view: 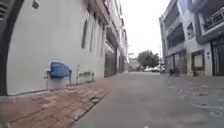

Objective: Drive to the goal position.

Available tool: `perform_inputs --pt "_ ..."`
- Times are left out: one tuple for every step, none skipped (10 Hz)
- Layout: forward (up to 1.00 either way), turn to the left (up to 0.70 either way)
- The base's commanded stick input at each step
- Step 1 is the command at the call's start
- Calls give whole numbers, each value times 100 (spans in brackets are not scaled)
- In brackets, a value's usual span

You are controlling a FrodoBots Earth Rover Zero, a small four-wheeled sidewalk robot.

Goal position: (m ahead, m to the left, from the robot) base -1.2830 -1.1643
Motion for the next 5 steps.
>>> perform_inputs --pt "85 -34" --pt "85 -34" --pt "85 -34" --pt "85 -34" --pt "85 -34"
